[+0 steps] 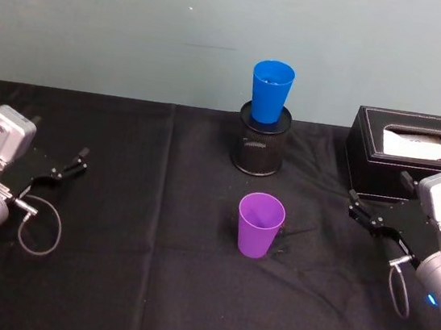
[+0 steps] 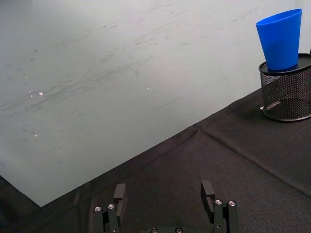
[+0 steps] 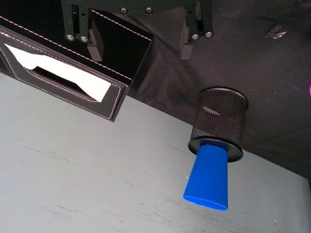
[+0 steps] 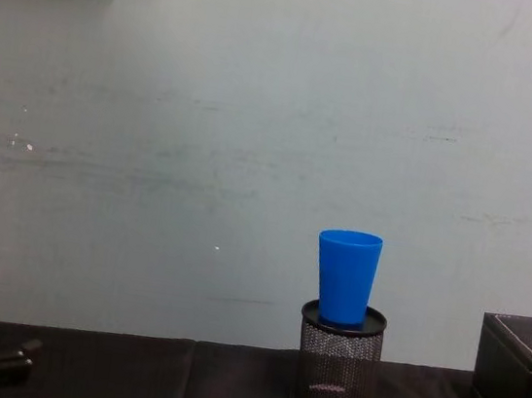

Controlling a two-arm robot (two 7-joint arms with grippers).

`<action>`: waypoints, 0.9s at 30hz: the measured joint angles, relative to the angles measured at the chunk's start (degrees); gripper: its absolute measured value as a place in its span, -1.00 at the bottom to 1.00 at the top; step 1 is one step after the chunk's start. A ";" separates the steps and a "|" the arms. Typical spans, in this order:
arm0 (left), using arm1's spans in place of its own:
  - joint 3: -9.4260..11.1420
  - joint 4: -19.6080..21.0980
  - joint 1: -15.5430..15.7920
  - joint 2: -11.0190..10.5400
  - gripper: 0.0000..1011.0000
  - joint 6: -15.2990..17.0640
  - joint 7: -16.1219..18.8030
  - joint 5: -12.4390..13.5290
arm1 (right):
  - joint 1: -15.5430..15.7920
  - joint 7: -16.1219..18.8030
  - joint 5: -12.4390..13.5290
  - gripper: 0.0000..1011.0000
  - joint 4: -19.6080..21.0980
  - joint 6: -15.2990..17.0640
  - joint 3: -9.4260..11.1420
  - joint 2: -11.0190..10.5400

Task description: Pick up one cup with a gripper and tap it against the other cup.

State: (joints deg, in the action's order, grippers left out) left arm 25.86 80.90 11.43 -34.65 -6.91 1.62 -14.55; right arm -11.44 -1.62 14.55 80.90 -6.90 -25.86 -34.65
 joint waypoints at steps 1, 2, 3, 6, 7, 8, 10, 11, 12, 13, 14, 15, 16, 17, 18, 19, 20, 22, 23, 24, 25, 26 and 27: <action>0.00 0.00 0.00 0.00 0.98 0.00 0.00 0.00 | 0.02 0.05 0.00 0.98 0.02 -0.01 0.06 -0.01; 0.00 0.00 0.00 0.00 0.98 0.00 0.00 0.00 | 0.02 0.05 0.00 0.98 0.02 -0.01 0.06 -0.01; 0.00 0.00 0.00 0.00 0.98 0.00 0.00 0.00 | 0.53 0.63 0.32 0.98 0.72 -0.64 0.48 -0.42; 0.00 0.00 0.00 0.00 0.98 0.00 0.00 0.00 | 2.45 2.84 1.74 0.98 2.48 -2.46 1.42 -1.35; 0.00 0.00 0.00 0.00 0.98 0.00 0.00 0.00 | 3.05 3.57 2.22 0.98 3.03 -2.93 1.63 -1.59; 0.00 0.00 0.00 0.00 0.98 0.00 0.00 0.00 | 4.22 5.11 3.26 0.98 3.95 -3.93 1.96 -2.12; 0.00 0.00 0.00 0.00 0.98 0.00 0.00 0.00 | 5.26 6.64 4.18 0.98 4.71 -4.82 2.19 -2.55; 0.00 0.00 0.00 0.00 0.98 0.00 0.00 0.00 | 5.79 7.47 4.66 0.98 5.13 -5.23 2.29 -2.78; 0.00 0.00 0.00 0.00 0.98 0.00 0.00 0.00 | 6.88 9.31 5.74 0.98 5.90 -6.00 2.37 -3.25; 0.00 0.00 0.00 0.00 0.98 0.00 0.00 0.00 | 7.28 10.14 6.18 0.98 6.18 -6.28 2.37 -3.43; 0.00 0.00 0.00 0.00 0.98 0.00 0.00 0.00 | 8.13 12.48 7.36 0.98 6.69 -7.19 2.24 -3.83; 0.00 0.00 0.00 0.00 0.98 0.00 0.00 0.00 | 8.49 13.75 7.88 0.98 6.84 -7.87 2.11 -3.98; 0.00 0.00 0.00 0.00 0.98 0.00 0.00 0.00 | 9.37 21.17 10.29 0.98 6.85 -10.92 0.51 -3.94; 0.00 0.00 0.00 0.00 0.98 0.00 0.00 0.00 | 9.36 22.16 10.55 0.98 6.68 -11.14 0.17 -3.74; 0.00 0.00 0.00 0.00 0.98 0.00 0.00 0.00 | 9.19 23.80 10.93 0.98 6.27 -11.34 -0.46 -3.19; 0.00 0.00 0.00 0.00 0.98 0.00 0.00 0.00 | 9.04 24.40 11.10 0.98 6.05 -11.36 -0.71 -2.86; 0.00 0.00 0.00 0.00 0.98 0.00 0.00 0.00 | 8.82 25.12 11.30 0.98 5.72 -11.37 -0.96 -2.45; 0.00 0.00 0.00 0.00 0.98 0.00 0.00 0.00 | 7.97 26.60 11.94 0.98 4.55 -11.27 -1.49 -1.03; 0.00 0.00 0.00 0.00 0.98 0.00 0.00 0.00 | 7.66 26.99 12.17 0.98 4.08 -11.09 -1.58 -0.59; 0.00 0.00 0.00 0.00 0.98 0.00 0.00 0.00 | 7.37 27.30 12.41 0.98 3.72 -10.93 -1.64 -0.16; 0.00 0.00 0.00 0.00 0.98 0.00 0.00 0.00 | 7.02 27.64 12.66 0.98 3.31 -10.73 -1.68 0.31; 0.00 0.00 0.00 0.00 0.98 0.00 0.00 0.00 | 6.37 28.26 13.12 0.98 2.32 -10.20 -1.74 1.13; 0.00 0.00 0.00 0.00 0.98 0.00 0.00 0.00 | 6.03 28.48 13.31 0.98 1.87 -9.95 -1.77 1.56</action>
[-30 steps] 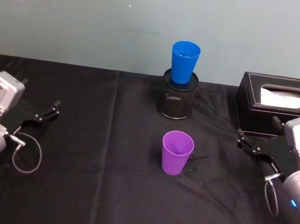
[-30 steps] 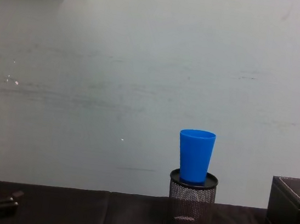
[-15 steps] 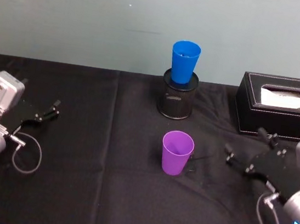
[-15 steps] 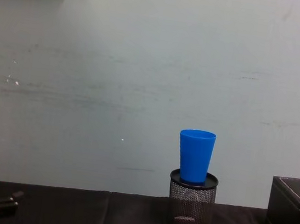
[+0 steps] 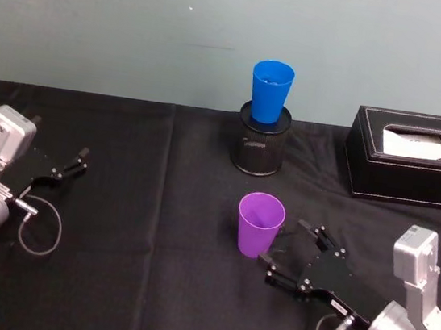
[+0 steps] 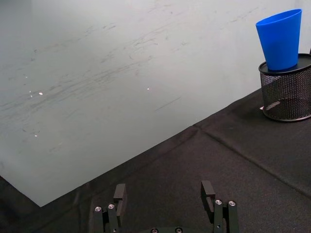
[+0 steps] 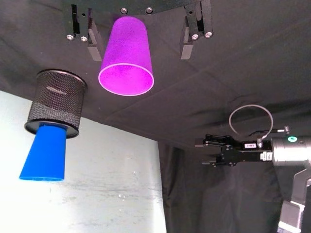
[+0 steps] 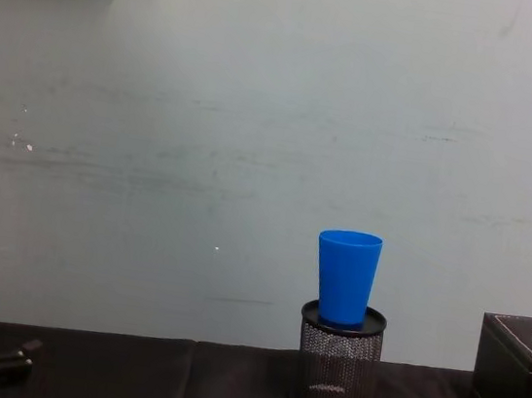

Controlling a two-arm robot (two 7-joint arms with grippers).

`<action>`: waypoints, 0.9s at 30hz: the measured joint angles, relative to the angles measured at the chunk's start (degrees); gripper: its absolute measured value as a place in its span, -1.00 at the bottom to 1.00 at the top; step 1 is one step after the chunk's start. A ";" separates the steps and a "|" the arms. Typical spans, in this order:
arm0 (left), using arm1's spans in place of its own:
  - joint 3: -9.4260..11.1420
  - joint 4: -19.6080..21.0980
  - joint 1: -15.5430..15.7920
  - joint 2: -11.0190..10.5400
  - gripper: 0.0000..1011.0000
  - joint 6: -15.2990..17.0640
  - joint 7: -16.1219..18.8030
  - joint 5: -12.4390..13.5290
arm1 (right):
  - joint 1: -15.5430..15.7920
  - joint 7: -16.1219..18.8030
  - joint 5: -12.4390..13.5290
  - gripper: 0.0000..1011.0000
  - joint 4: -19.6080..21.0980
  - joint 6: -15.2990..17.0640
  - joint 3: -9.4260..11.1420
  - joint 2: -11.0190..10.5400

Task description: Pick up one cup with a gripper and tap it against the other cup.

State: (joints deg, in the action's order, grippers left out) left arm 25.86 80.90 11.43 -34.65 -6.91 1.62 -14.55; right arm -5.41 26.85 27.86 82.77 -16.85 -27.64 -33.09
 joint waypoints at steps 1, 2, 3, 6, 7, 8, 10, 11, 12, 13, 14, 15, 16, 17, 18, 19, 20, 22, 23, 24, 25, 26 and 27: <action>0.00 0.00 0.00 0.00 0.98 0.00 0.00 0.00 | -0.63 0.45 0.19 0.98 -0.77 0.55 -0.04 0.74; 0.00 0.00 0.00 0.00 0.98 0.00 0.00 0.00 | -0.98 0.65 0.25 0.98 -1.24 0.81 -0.06 1.11; 0.00 0.00 0.00 0.00 0.98 0.00 0.00 0.00 | -1.31 0.77 0.27 0.98 -1.65 1.04 -0.07 1.45; 0.00 0.00 0.00 0.00 0.98 0.00 0.00 0.00 | -2.54 1.17 0.23 0.98 -3.29 1.81 -0.10 2.80; 0.00 0.00 0.00 0.00 0.98 0.00 0.00 0.00 | -3.17 1.20 0.06 0.98 -4.22 2.15 -0.10 3.48; 0.00 0.00 0.00 0.00 0.98 0.00 0.00 0.00 | -3.17 1.20 0.06 0.98 -4.22 2.15 -0.10 3.48; 0.00 0.00 0.00 0.00 0.98 0.00 0.00 0.00 | -3.93 1.32 -0.24 0.98 -5.26 2.46 -0.08 4.36; 0.00 0.00 0.00 0.00 0.98 0.00 0.00 0.00 | -4.44 1.50 -0.50 0.98 -5.98 2.59 -0.05 4.92; 0.00 0.00 0.00 0.00 0.98 0.00 0.00 0.00 | -4.70 1.52 -0.68 0.98 -6.33 2.60 -0.04 5.22; 0.00 0.00 0.00 0.00 0.98 0.00 0.00 0.00 | -5.18 1.57 -1.00 0.98 -6.88 2.62 -0.04 5.74; 0.00 0.00 0.00 0.00 0.98 0.00 0.00 0.00 | -5.18 1.57 -1.00 0.98 -6.88 2.62 -0.04 5.74; 0.00 0.00 0.00 0.00 0.98 0.00 0.00 0.00 | -5.69 1.63 -1.38 0.98 -7.47 2.61 -0.02 6.27; 0.00 0.00 0.00 0.00 0.98 0.00 0.00 0.00 | -5.93 1.65 -1.56 0.98 -7.79 2.61 -0.02 6.53; 0.00 0.00 0.00 0.00 0.98 0.00 0.00 0.00 | -6.45 1.67 -1.96 0.98 -8.50 2.61 0.00 7.08; 0.00 0.00 0.00 0.00 0.98 0.00 0.00 0.00 | -6.74 1.68 -2.18 0.98 -8.80 2.61 0.01 7.36; 0.00 0.00 0.00 0.00 0.98 0.00 0.00 0.00 | -7.00 1.68 -2.34 0.98 -9.14 2.61 0.03 7.62; 0.00 0.00 0.00 0.00 0.98 0.00 0.00 0.00 | -7.29 1.69 -2.53 0.98 -9.47 2.63 0.03 7.88; 0.00 0.00 0.00 0.00 0.98 0.00 0.00 0.00 | -8.09 1.73 -3.05 0.98 -10.62 2.77 0.07 8.68; 0.00 0.00 0.00 0.00 0.98 0.00 0.00 0.00 | -8.59 1.90 -3.33 0.98 -11.36 2.88 0.10 9.17; 0.00 0.00 0.00 0.00 0.98 0.00 0.00 0.00 | -8.59 1.90 -3.33 0.98 -11.36 2.88 0.10 9.17; 0.00 0.00 0.00 0.00 0.98 0.00 0.00 0.00 | -8.83 1.96 -3.46 0.98 -11.68 2.93 0.13 9.42; 0.00 0.00 0.00 0.00 0.98 0.00 0.00 0.00 | -9.22 2.05 -3.63 0.98 -12.29 3.00 0.19 9.82; 0.00 0.00 0.00 0.00 0.98 0.00 0.00 0.00 | -9.65 2.22 -3.74 0.98 -12.92 3.07 0.27 10.25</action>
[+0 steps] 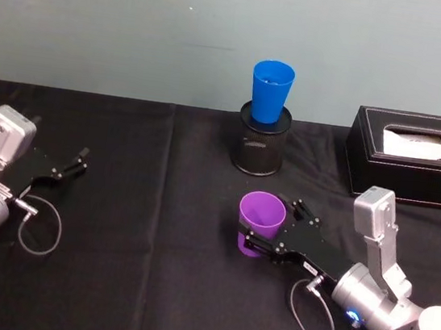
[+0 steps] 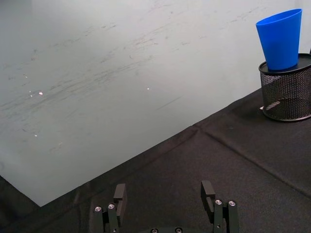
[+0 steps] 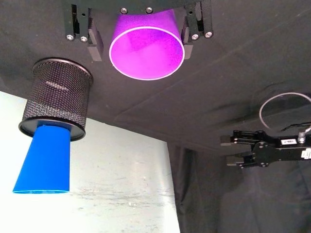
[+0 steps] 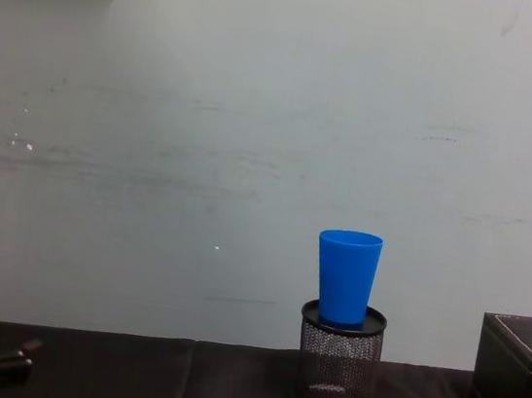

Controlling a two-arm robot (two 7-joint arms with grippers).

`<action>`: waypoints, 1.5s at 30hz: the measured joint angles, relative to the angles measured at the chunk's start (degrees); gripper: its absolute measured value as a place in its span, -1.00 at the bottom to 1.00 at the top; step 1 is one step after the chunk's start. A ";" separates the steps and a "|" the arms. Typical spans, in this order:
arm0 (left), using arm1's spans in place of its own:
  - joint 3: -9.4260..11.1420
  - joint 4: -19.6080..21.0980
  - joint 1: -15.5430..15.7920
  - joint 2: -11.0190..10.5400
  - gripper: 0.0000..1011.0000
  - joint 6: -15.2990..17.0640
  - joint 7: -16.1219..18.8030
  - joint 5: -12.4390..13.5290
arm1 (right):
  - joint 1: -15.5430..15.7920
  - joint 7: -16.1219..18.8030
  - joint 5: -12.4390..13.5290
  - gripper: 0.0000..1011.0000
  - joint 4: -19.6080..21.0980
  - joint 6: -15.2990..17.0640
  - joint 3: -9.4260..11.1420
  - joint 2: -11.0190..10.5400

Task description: Pick up one cup with a gripper and tap it against the other cup.

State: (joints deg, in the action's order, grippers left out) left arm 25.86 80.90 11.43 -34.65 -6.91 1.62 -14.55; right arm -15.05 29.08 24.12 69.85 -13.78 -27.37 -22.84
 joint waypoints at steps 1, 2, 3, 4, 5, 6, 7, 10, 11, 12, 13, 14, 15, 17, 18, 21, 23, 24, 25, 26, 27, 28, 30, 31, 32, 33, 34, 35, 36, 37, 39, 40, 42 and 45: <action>0.00 0.00 0.00 0.00 0.98 0.00 0.00 0.00 | -0.20 0.17 -0.07 0.98 -0.28 0.03 0.05 0.20; 0.00 0.00 0.00 0.00 0.98 0.00 0.00 0.00 | -0.41 0.27 -0.14 0.98 -0.52 0.07 0.10 0.42; 0.00 0.00 0.00 0.00 0.98 0.00 0.00 0.00 | -0.61 0.36 -0.20 0.98 -0.74 0.12 0.15 0.64; 0.00 0.00 0.00 0.00 0.98 0.00 0.00 0.00 | -0.95 0.66 -0.28 0.98 -1.14 0.24 0.23 1.03; 0.00 0.00 0.00 0.00 0.98 0.00 0.00 0.00 | -1.08 0.73 -0.30 0.98 -1.31 0.31 0.29 1.19; 0.00 0.00 0.00 0.00 0.98 0.00 0.00 0.00 | -1.17 0.79 -0.31 0.98 -1.42 0.37 0.33 1.33; 0.00 0.00 0.00 0.00 0.98 0.00 0.00 0.00 | -1.38 1.02 -0.36 0.98 -1.70 0.46 0.46 1.64; 0.00 0.00 0.00 0.00 0.98 0.00 0.00 0.00 | -1.65 1.37 -0.46 0.98 -2.12 0.74 0.71 2.28; 0.00 0.00 0.00 0.00 0.98 0.00 0.00 0.00 | -1.69 1.57 -0.46 0.98 -2.21 0.88 0.79 2.42; 0.00 0.00 0.00 0.00 0.98 0.00 0.00 0.00 | -1.72 1.70 -0.41 0.98 -2.30 1.02 0.86 2.57; 0.00 0.00 0.00 0.00 0.98 0.00 0.00 0.00 | -1.77 1.93 -0.34 0.98 -2.39 1.19 0.95 2.76; 0.00 0.00 0.00 0.00 0.98 0.00 0.00 0.00 | -1.77 1.94 -0.34 0.98 -2.40 1.20 0.95 2.75; 0.00 0.00 0.00 0.00 0.98 0.00 0.00 0.00 | -1.77 1.94 -0.34 0.98 -2.39 1.20 0.94 2.73; 0.00 0.00 0.00 0.00 0.98 0.00 0.00 0.00 | -1.77 1.94 -0.34 0.98 -2.38 1.20 0.93 2.70; 0.00 0.00 0.00 0.00 0.98 0.00 0.00 0.00 | -1.77 1.94 -0.34 0.98 -2.37 1.20 0.92 2.68; 0.00 0.00 0.00 0.00 0.98 0.00 0.00 0.00 | -1.77 1.91 -0.35 0.98 -2.33 1.19 0.89 2.63; 0.00 0.00 0.00 0.00 0.98 0.00 0.00 0.00 | -1.77 1.87 -0.36 0.94 -2.31 1.15 0.88 2.60; 0.00 0.00 0.00 0.00 0.98 0.00 0.00 0.00 | -1.77 1.83 -0.36 0.91 -2.30 1.14 0.87 2.59; 0.00 0.00 0.00 0.00 0.98 0.00 0.00 0.00 | -1.77 1.80 -0.36 0.89 -2.29 1.12 0.87 2.58; 0.00 0.00 0.00 0.00 0.98 0.00 0.00 0.00 | -1.76 1.78 -0.37 0.81 -2.28 1.10 0.86 2.56; 0.00 0.00 0.00 0.00 0.98 0.00 0.00 0.00 | -1.76 1.77 -0.37 0.80 -2.28 1.09 0.86 2.56; 0.00 0.00 0.00 0.00 0.98 0.00 0.00 0.00 | -1.75 1.77 -0.37 0.75 -2.27 1.07 0.85 2.56; 0.00 0.00 0.00 0.00 0.98 0.00 0.00 0.00 | -1.74 1.74 -0.38 0.66 -2.26 1.04 0.84 2.54; 0.00 0.00 0.00 0.00 0.98 0.00 0.00 0.00 | -1.74 1.74 -0.38 0.60 -2.26 1.03 0.83 2.54; 0.00 0.00 0.00 0.00 0.98 0.00 0.00 0.00 | -1.73 1.73 -0.38 0.58 -2.25 1.02 0.83 2.53; 0.00 0.00 0.00 0.00 0.98 0.00 0.00 0.00 | -1.73 1.71 -0.38 0.56 -2.24 1.00 0.82 2.52; 0.00 0.00 0.00 0.00 0.98 0.00 0.00 0.00 | -1.72 1.70 -0.38 0.55 -2.22 0.99 0.82 2.52; 0.00 0.00 0.00 0.00 0.98 0.00 0.00 0.00 | -1.60 1.60 -0.56 0.55 -1.81 1.09 0.88 2.43; 0.00 0.00 0.00 0.00 0.98 0.00 0.00 0.00 | -1.46 1.39 -0.82 0.53 -1.20 1.30 0.99 2.30; 0.00 0.00 0.00 0.00 0.98 0.00 0.00 0.00 | -1.34 1.18 -1.06 0.53 -0.53 1.55 1.15 2.13; 0.00 0.00 0.00 0.00 0.98 0.00 0.00 0.00 | -1.08 0.71 -1.42 0.51 1.13 2.37 1.58 1.69; 0.00 0.00 0.00 0.00 0.98 0.00 0.00 0.00 | -0.89 0.39 -1.54 0.50 2.80 3.42 2.06 1.29; 0.00 0.00 0.00 0.00 0.98 0.00 0.00 0.00 | -0.80 0.41 -0.93 0.48 5.25 5.86 2.96 0.77; 0.00 0.00 0.00 0.00 0.98 0.00 0.00 0.00 | -0.88 0.42 0.09 0.46 7.56 8.39 3.85 0.21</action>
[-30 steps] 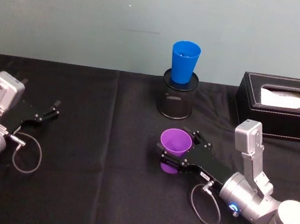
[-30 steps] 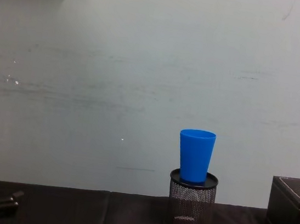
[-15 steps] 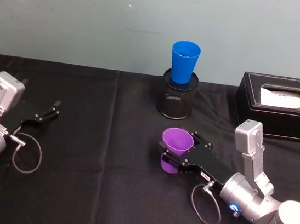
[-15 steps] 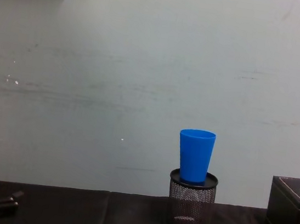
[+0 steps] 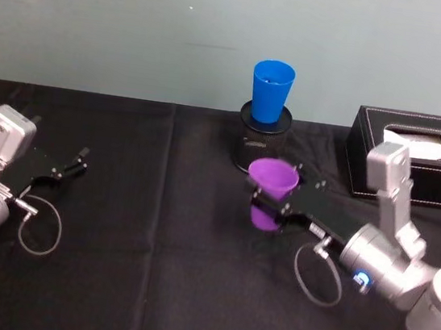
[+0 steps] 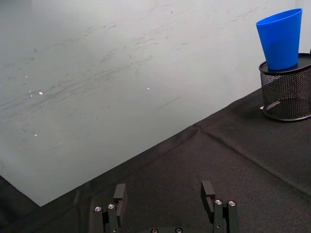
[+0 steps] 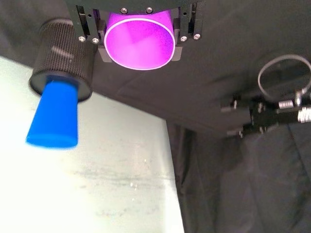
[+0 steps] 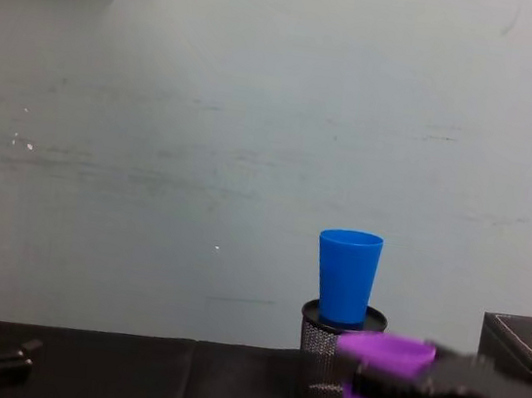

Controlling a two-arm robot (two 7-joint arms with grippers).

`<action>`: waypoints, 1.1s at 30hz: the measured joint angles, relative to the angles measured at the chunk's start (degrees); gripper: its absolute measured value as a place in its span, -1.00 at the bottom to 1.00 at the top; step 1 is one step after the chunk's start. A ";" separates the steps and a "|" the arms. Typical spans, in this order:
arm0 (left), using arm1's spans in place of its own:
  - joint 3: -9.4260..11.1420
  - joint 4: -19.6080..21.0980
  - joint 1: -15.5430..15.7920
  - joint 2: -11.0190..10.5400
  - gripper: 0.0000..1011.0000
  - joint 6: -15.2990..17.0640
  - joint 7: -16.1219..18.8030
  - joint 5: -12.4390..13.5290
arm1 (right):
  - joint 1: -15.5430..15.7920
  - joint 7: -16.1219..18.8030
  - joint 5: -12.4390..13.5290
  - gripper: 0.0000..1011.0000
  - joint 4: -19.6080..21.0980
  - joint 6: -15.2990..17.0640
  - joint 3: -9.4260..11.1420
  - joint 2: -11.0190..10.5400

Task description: Pick up one cup with a gripper and tap it against the other cup.

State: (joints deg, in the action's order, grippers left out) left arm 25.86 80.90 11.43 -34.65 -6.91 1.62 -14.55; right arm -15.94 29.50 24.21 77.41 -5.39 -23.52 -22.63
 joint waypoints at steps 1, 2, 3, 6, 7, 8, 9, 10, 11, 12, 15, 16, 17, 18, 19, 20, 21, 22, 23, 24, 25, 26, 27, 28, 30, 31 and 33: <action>0.00 0.00 0.00 0.00 0.98 0.00 0.00 0.00 | -0.18 -0.01 0.70 0.46 1.47 1.62 0.57 -0.40; 0.00 0.00 0.00 0.00 0.98 0.00 0.00 0.00 | -0.26 -0.01 1.12 0.46 2.12 2.29 0.81 -0.57; 0.00 0.00 0.00 0.00 0.98 0.00 0.00 0.00 | -0.48 0.03 1.86 0.46 3.31 3.58 1.26 -0.91; 0.00 0.00 0.00 0.00 0.98 0.00 0.00 0.00 | -0.80 0.10 2.90 0.46 4.96 5.11 1.78 -1.38; 0.00 0.00 0.00 0.00 0.98 0.00 0.00 0.00 | -0.89 0.10 3.14 0.46 5.31 5.40 1.90 -1.47; 0.00 0.00 0.00 0.00 0.98 0.00 0.00 0.01 | -1.11 0.07 3.66 0.46 6.13 6.07 2.09 -1.71; 0.00 0.00 0.00 0.00 0.98 0.00 0.00 0.00 | -1.25 0.07 3.88 0.46 6.53 6.37 2.17 -1.82; 0.00 0.00 0.00 0.00 0.98 0.00 0.00 0.00 | -1.39 0.03 4.10 0.46 6.88 6.62 2.23 -1.91; 0.00 0.00 0.00 0.00 0.98 0.00 0.00 0.00 | -1.65 -0.06 4.46 0.46 7.38 7.08 2.29 -2.06; 0.00 0.00 0.00 0.00 0.98 0.00 0.00 0.00 | -1.78 -0.10 4.62 0.46 7.57 7.33 2.28 -2.11; 0.00 0.00 0.00 0.00 0.98 0.00 0.00 0.00 | -2.25 -0.56 5.03 0.46 8.05 8.11 2.13 -2.28; 0.00 0.00 0.00 0.00 0.98 0.00 0.00 0.00 | -2.44 -0.88 5.10 0.46 8.29 8.59 1.96 -2.37; 0.00 0.00 0.00 0.00 0.98 0.00 0.00 0.00 | -2.53 -1.09 5.10 0.46 8.42 8.89 1.86 -2.44; 0.00 0.00 0.00 0.00 0.98 0.00 0.00 0.00 | -2.61 -1.36 5.10 0.46 8.56 9.22 1.74 -2.52; 0.00 0.00 0.00 0.00 0.98 0.00 0.00 0.00 | -2.72 -1.68 5.05 0.46 8.79 9.64 1.59 -2.62; 0.00 0.00 0.00 0.00 0.98 0.00 0.00 0.00 | -2.72 -1.71 5.06 0.46 8.79 9.64 1.59 -2.62; 0.00 0.00 0.00 0.00 0.98 0.00 0.00 0.00 | -2.72 -1.71 5.05 0.46 8.79 9.62 1.59 -2.60; 0.00 0.00 0.00 0.00 0.98 0.00 0.00 0.00 | -2.72 -1.71 5.05 0.46 8.79 9.62 1.59 -2.60; 0.00 0.00 0.00 0.00 0.98 0.00 0.00 0.00 | -2.72 -1.71 5.05 0.46 8.79 9.60 1.61 -2.59; 0.00 0.00 0.00 0.00 0.98 0.00 0.00 0.00 | -2.71 -1.70 5.05 0.46 8.78 9.58 1.62 -2.58; 0.00 0.00 0.00 0.00 0.98 0.00 0.00 0.00 | -2.70 -1.68 5.05 0.46 8.75 9.55 1.65 -2.56; 0.00 0.00 0.00 0.00 0.98 0.00 0.00 0.00 | -2.68 -1.64 5.05 0.46 8.73 9.53 1.66 -2.56; 0.00 0.00 0.00 0.00 0.98 0.00 0.00 0.00 | -2.67 -1.62 5.05 0.46 8.71 9.50 1.66 -2.55; 0.00 0.00 0.00 0.00 0.98 0.00 0.00 0.00 | -2.67 -1.60 5.05 0.46 8.70 9.48 1.67 -2.55; 0.00 0.00 0.00 0.00 0.98 0.00 0.00 0.00 | -2.63 -1.57 5.04 0.46 8.66 9.38 1.70 -2.54; 0.00 0.00 0.00 0.00 0.98 0.00 0.00 0.00 | -2.62 -1.56 5.04 0.46 8.65 9.36 1.71 -2.53; 0.00 0.00 0.00 0.00 0.98 0.00 0.00 0.00 | -2.60 -1.53 5.04 0.46 8.62 9.28 1.73 -2.52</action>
State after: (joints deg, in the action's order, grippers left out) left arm 25.86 80.90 11.43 -34.65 -6.91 1.62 -14.55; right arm -18.54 27.97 29.24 86.03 3.89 -21.80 -25.15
